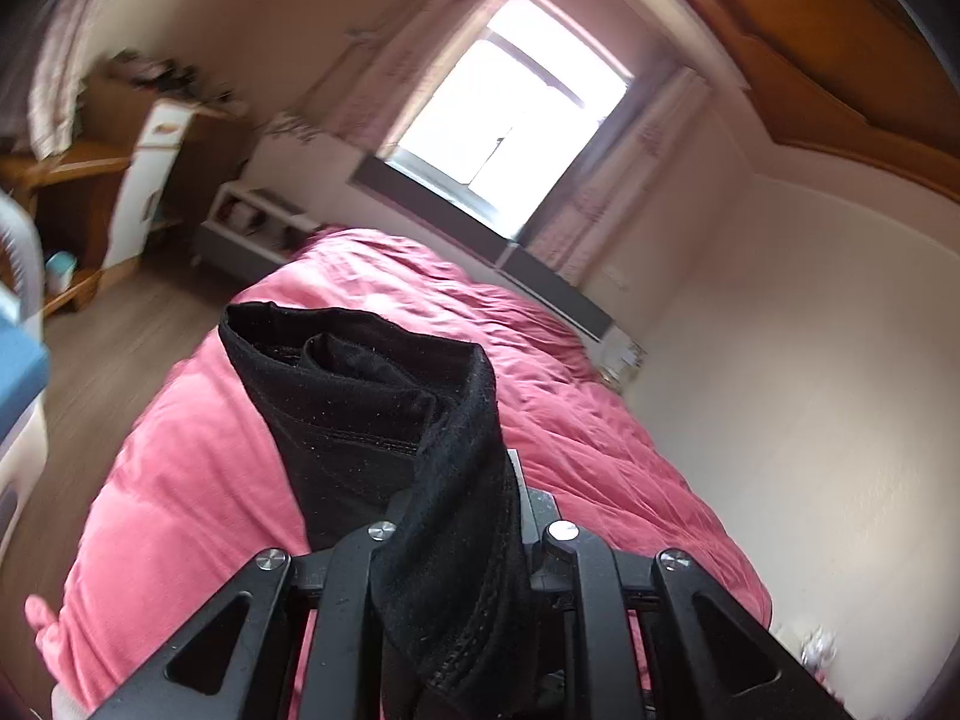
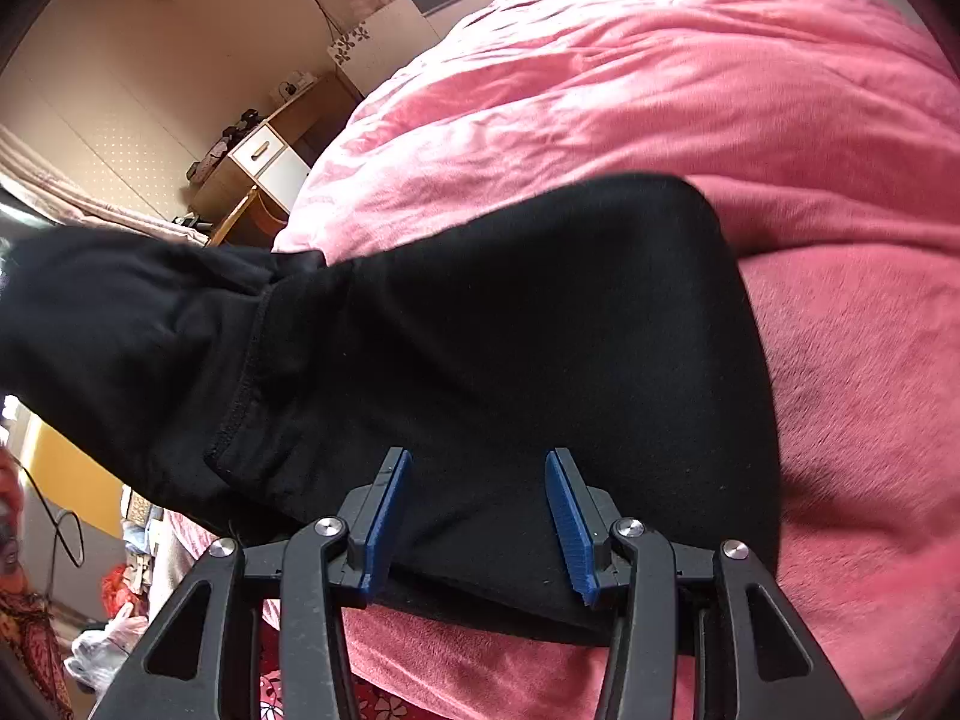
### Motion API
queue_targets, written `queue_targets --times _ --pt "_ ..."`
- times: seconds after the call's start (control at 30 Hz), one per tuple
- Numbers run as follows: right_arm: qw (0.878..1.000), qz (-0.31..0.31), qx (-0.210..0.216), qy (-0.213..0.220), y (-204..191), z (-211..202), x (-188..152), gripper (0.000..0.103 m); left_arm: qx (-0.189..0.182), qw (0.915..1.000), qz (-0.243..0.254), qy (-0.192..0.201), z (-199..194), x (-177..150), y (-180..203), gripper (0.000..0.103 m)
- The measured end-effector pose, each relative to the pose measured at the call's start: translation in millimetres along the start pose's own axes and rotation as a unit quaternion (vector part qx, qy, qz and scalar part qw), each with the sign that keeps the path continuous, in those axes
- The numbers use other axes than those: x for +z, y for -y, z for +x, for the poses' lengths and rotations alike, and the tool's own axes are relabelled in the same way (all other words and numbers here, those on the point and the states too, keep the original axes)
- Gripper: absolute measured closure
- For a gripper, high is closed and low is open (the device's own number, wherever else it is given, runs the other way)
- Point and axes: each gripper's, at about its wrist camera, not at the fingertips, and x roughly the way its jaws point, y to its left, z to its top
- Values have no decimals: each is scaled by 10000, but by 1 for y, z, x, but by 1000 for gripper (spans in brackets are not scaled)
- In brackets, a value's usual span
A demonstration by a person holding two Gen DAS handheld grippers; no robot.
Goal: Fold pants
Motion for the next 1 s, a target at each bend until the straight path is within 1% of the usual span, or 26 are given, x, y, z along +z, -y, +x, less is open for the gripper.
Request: queue_targets --times 0.1,0.13,0.2,0.27,0.4,0.53,0.63,0.67,0.77,0.83,0.9,1.0 --pt "10000 -16 6 -18 0 1 0 55 -301 9982 513 -84 9 -2 39 87" --pt "10000 22 35 -11 1 0 1 55 -390 9961 771 -163 15 -6 57 87" --pt "9998 172 130 13 6 -4 2 55 -498 9920 1129 -282 22 -14 81 87" --pt "9990 358 253 56 14 -10 4 55 -622 9861 1479 -435 33 -29 105 87" --pt "9972 600 355 259 30 -30 6 55 -651 9763 1966 -636 53 -63 135 87" --pt "9945 840 300 550 51 -55 8 54 -765 9606 2397 -1179 83 -109 160 87" --pt "9916 1030 199 754 69 -73 8 53 -770 9506 2621 -1471 102 -144 173 87" --pt "9903 1105 158 825 75 -79 7 53 -747 9486 2657 -1546 108 -153 175 87" --pt "9846 1417 139 1018 94 -96 3 51 -627 9434 2686 -1844 128 -185 174 87" --pt "9809 1590 137 1115 103 -102 0 51 -502 9418 2642 -2018 141 -203 170 87" --pt "9796 1643 107 1152 107 -105 3 51 -406 9405 2600 -2150 151 -217 168 87" --pt "9793 1684 51 1118 112 -103 3 51 -311 9335 2743 -2289 166 -233 171 86"
